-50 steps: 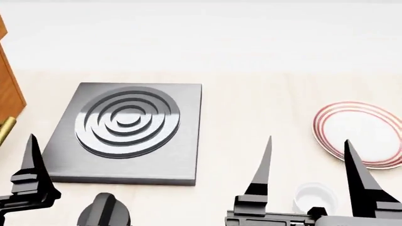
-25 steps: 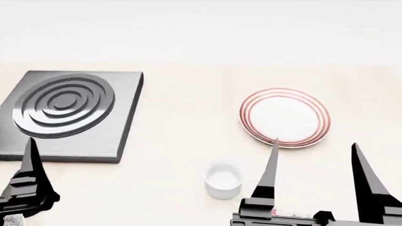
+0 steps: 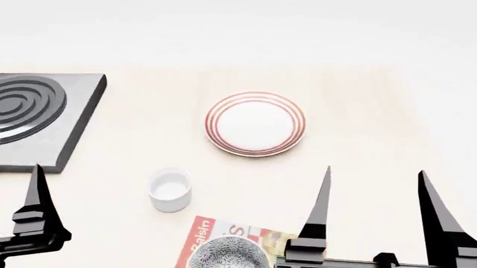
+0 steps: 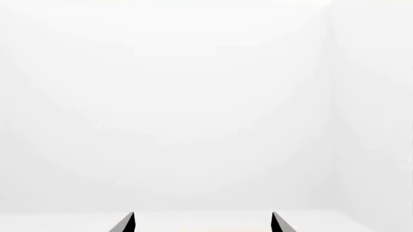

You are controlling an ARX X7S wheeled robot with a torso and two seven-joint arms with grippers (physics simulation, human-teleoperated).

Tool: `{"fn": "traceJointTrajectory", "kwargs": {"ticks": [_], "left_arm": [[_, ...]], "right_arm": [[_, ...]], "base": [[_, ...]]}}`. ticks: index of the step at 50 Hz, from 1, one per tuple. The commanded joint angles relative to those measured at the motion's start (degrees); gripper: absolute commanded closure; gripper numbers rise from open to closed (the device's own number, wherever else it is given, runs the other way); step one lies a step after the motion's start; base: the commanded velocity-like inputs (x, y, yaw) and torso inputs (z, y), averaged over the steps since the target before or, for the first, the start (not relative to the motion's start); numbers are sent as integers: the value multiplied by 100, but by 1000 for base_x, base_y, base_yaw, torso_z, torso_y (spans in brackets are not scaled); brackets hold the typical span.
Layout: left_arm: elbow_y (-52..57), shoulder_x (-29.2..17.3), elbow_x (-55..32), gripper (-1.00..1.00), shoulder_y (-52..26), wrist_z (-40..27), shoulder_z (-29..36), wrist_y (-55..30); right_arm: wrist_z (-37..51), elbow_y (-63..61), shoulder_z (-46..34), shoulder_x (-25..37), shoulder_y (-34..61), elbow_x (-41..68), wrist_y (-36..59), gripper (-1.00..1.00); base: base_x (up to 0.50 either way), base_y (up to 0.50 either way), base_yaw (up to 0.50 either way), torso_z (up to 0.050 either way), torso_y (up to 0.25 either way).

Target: Pick the akita bowl on the cookies box and place it on the plate.

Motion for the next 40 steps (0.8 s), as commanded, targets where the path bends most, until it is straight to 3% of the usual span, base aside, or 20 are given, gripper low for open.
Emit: {"fn": "traceJointTrajectory", "kwargs": {"ticks": [1, 12, 20, 40], "left_arm": [[22, -64, -47, -100, -4, -56, 54, 12], [72, -139, -101, -100, -53, -142, 115, -21], [83, -180, -153, -100, -60, -192, 141, -33], [-78, -190, -79, -100, -47, -291, 226, 114]], "right_arm": [[0, -21, -42, 92, -36, 49, -67, -100], [36, 34, -18, 140, 36, 211, 80, -100], [157, -34, -68, 177, 56, 89, 154, -100], [189, -15, -268, 299, -41, -173, -142, -100]], "base": [[-78, -500, 0, 0, 0], [-6, -500, 0, 0, 0], [0, 0, 0, 0, 0], [490, -1, 0, 0, 0]]}}
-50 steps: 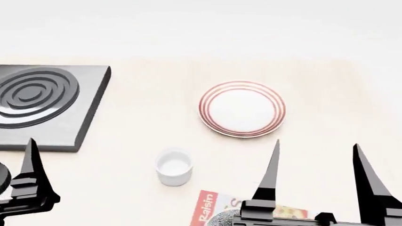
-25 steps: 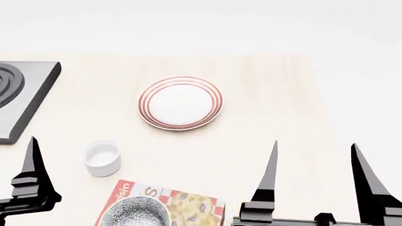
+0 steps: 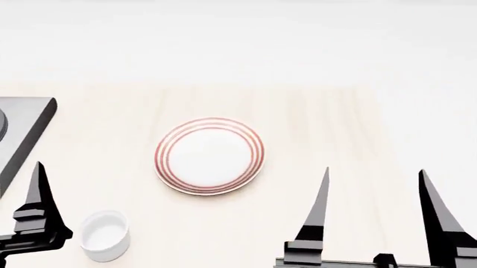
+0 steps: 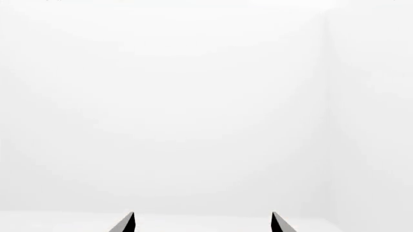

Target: Pick the akita bowl on the cookies box and place it on the plate.

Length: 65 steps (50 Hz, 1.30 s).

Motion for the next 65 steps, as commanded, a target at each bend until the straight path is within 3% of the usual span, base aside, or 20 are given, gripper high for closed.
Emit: {"fn": "traceJointTrajectory", "kwargs": {"ticks": [1, 11, 44, 55, 65], "left_arm": [[-110, 7, 98, -100, 12, -86, 62, 100], [-192, -71, -192, -100, 136, 233, 15, 475], [-121, -110, -543, -100, 90, 43, -153, 362], [-181, -140, -460, -100, 115, 189, -177, 755], [-200, -185, -368, -100, 105, 154, -118, 765]], "right_arm": [[-28, -31, -66, 71, -41, 28, -73, -100], [127, 81, 11, 60, -22, 44, 74, -100], [253, -124, 30, 202, -19, 108, 215, -100], [271, -90, 14, 224, -4, 107, 188, -100], [281, -87, 23, 257, -14, 124, 156, -100]], "base": [[500, 0, 0, 0, 0], [300, 0, 0, 22, 0], [0, 0, 0, 50, 0], [0, 0, 0, 0, 0], [0, 0, 0, 0, -239]]}}
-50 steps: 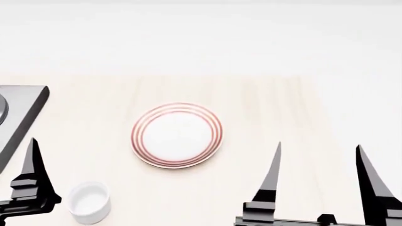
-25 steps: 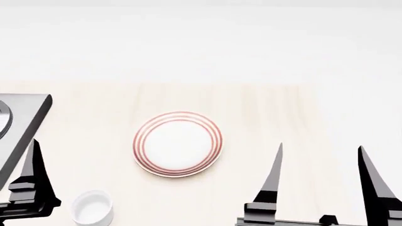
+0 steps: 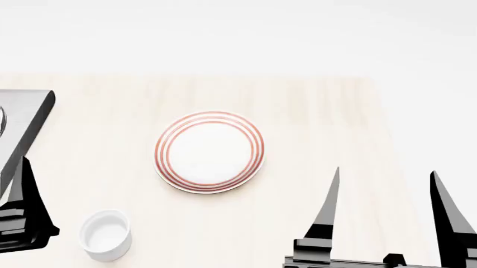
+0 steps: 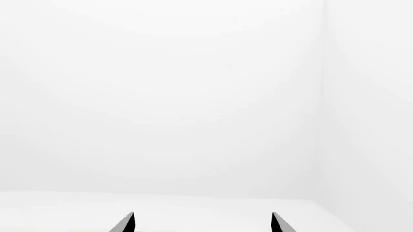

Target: Pick the akita bowl on the cookies box and place it on the plate.

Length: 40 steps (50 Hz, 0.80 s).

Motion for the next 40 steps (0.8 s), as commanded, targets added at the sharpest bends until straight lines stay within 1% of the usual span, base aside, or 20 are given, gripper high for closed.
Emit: {"fn": "traceJointTrajectory", "kwargs": {"ticks": [1, 33, 35, 36, 40], "left_arm": [[-25, -31, 55, -100, -9, -15, 12, 95], [37, -153, 22, -100, 0, -38, 123, 69], [12, -136, 67, -100, -36, -125, 127, 11], [7, -138, 70, -100, -82, -223, 132, -143], [-13, -169, 77, -100, -111, -265, 176, -265]], "right_arm": [[15, 1, 7, 37, -2, 20, -18, -100], [41, -31, -51, 139, 1, 57, 18, -100], [37, -8, -69, 144, 12, 49, 15, -100], [31, 6, -76, 148, 21, 56, 26, -100], [18, 25, -86, 164, 45, 98, 79, -100]], "base": [[0, 0, 0, 0, -250], [0, 0, 0, 0, -250], [0, 0, 0, 0, -250], [0, 0, 0, 0, -14], [0, 0, 0, 0, 0]]}}
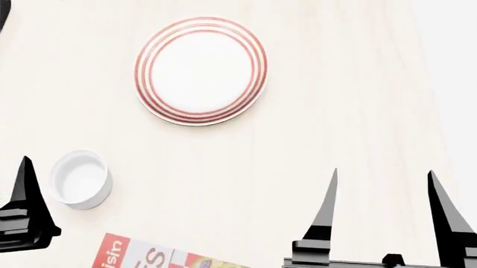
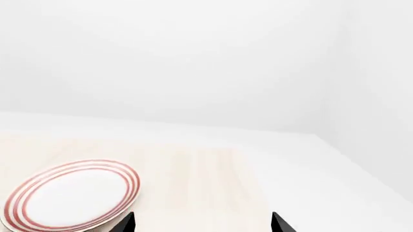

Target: Pick the akita bowl on the cookies box and place it on the plate.

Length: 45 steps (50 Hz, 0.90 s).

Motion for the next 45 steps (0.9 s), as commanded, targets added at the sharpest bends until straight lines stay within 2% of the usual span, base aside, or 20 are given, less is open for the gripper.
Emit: {"fn": "traceJointTrajectory", "kwargs": {"ticks": [1, 5, 12, 25, 36, 39, 45], "left_arm": [[-29, -36, 46, -100, -73, -168, 61, -236], [-7, -107, 24, -100, -155, -252, 104, -511], [174, -404, -713, -100, -593, -247, 2, -1514], [414, -1037, -1563, -100, -1435, 325, 24, -2345], [351, -1219, -1980, -100, -1888, 445, 16, -2741], [308, -1246, -1983, -100, -1947, 465, 21, -2755], [151, -1263, -2041, -100, -2144, 481, 19, -2827]], "right_arm": [[-11, 33, -38, 36, 36, 39, 57, -100], [-40, 33, -32, 74, 87, 131, 196, -100], [-57, -258, -14, 234, 290, 330, 741, -100], [25, -713, -354, 534, 864, 306, 1893, -100], [-285, -1160, -362, 870, 1652, 1020, 3360, -100], [-521, -1323, -417, 981, 1888, 1385, 3802, -100], [-863, -1706, -170, 983, 2946, 2543, 5202, -100]], "base": [[0, 0, 0, 0, 0], [0, 0, 0, 0, 0], [0, 0, 0, 0, 0], [0, 0, 0, 0, 0], [0, 0, 0, 0, 0], [0, 0, 0, 0, 0], [0, 0, 0, 0, 0]]}}
